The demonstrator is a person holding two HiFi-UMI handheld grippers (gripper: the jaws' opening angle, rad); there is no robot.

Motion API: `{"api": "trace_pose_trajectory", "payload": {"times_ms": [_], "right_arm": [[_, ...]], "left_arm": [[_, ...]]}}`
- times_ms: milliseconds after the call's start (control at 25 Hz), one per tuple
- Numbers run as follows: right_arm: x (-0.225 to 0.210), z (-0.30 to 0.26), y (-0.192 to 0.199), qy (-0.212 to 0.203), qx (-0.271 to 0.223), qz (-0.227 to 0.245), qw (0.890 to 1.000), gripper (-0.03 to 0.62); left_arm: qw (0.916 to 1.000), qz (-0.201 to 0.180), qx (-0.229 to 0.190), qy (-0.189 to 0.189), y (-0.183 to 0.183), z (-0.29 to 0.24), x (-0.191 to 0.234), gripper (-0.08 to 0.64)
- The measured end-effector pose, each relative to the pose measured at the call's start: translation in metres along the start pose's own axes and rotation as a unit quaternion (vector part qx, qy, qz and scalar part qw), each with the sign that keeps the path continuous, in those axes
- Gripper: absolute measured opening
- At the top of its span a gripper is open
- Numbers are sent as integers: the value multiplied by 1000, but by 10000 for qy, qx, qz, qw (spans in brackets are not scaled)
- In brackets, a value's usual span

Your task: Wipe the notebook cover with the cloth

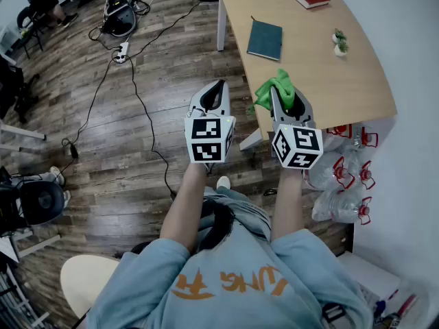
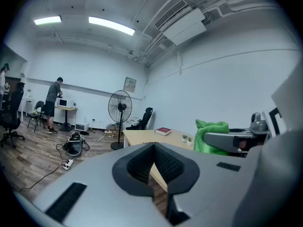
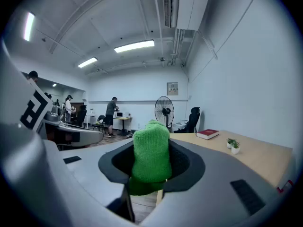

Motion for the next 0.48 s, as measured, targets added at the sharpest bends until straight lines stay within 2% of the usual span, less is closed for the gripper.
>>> {"api": "trace_pose_trajectory", "payload": {"times_ms": [160, 280, 480], "right_arm": [[-12, 6, -10, -193, -104, 97, 9997, 137], [-25, 3, -14, -338, -258, -39, 9991, 137], [-49, -8, -21, -171, -332, -161, 9992, 138]], "left_arm": [[10000, -49, -48, 0, -9, -2, -15, 18], [9999, -100, -67, -22, -15, -9, -23, 18], [9996, -165, -154, -141, -26, -19, -24, 18]]}}
Point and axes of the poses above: the fingertips, and each gripper's own axes: z backward along the fingers, x to its left, y out of its underside, the point moved 10 cm from there along z, backward along the fingers, and after that the axes turned 12 degrees about -y, right-handed, at the moved point
